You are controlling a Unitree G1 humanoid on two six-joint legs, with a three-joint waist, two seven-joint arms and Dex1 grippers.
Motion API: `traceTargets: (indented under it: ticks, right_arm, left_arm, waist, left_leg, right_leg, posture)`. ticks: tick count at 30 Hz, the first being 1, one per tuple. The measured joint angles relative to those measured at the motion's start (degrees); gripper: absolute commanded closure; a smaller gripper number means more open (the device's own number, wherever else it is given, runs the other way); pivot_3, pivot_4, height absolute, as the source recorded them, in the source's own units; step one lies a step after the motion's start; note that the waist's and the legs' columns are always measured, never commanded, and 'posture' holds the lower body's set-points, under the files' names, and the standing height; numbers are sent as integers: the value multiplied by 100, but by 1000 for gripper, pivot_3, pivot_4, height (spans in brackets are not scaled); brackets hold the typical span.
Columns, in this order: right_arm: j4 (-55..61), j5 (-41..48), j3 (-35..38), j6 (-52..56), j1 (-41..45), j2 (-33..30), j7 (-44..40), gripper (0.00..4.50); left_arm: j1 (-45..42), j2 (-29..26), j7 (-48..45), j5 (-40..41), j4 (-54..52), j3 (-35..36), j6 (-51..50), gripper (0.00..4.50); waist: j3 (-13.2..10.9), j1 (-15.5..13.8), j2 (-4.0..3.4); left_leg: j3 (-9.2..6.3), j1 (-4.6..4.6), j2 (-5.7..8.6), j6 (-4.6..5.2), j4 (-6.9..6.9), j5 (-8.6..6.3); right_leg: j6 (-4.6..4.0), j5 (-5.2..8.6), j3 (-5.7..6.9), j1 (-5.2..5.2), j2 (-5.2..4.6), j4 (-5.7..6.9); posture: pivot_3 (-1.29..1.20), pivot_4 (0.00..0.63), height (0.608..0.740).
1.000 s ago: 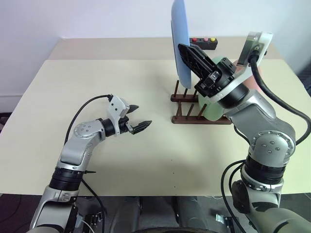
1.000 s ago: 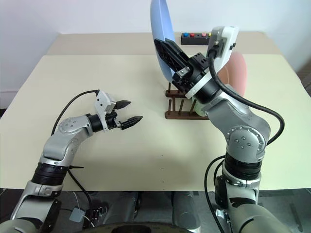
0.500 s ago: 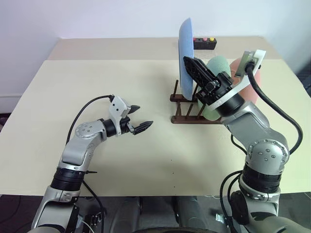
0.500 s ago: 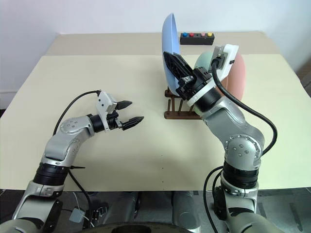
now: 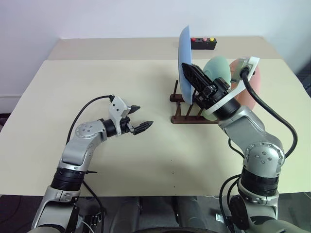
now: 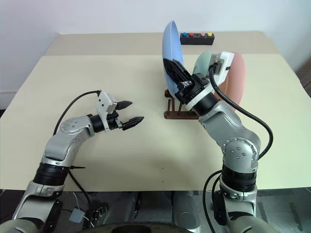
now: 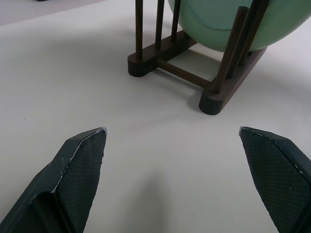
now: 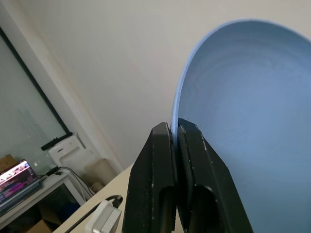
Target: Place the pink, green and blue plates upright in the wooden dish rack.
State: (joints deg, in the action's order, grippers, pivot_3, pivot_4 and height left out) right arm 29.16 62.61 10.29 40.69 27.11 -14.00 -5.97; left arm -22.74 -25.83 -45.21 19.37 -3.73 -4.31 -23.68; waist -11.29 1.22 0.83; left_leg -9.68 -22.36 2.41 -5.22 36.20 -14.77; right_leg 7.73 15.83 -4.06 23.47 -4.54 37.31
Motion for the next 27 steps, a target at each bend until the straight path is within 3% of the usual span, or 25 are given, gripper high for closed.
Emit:
traceTargets:
  ticks: [27]
  right_arm:
    - [-148,232,-34,-166,-123,-59,-86,4500]
  left_arm:
    - [0,10,-86,-1,-102,-3,-67,23]
  waist:
    - [0,3,0]
  left_leg:
    - [0,0,0,0,-1,0]
  right_leg:
    - [0,0,0,0,0,-1]
  posture:
    - [0,150,740]
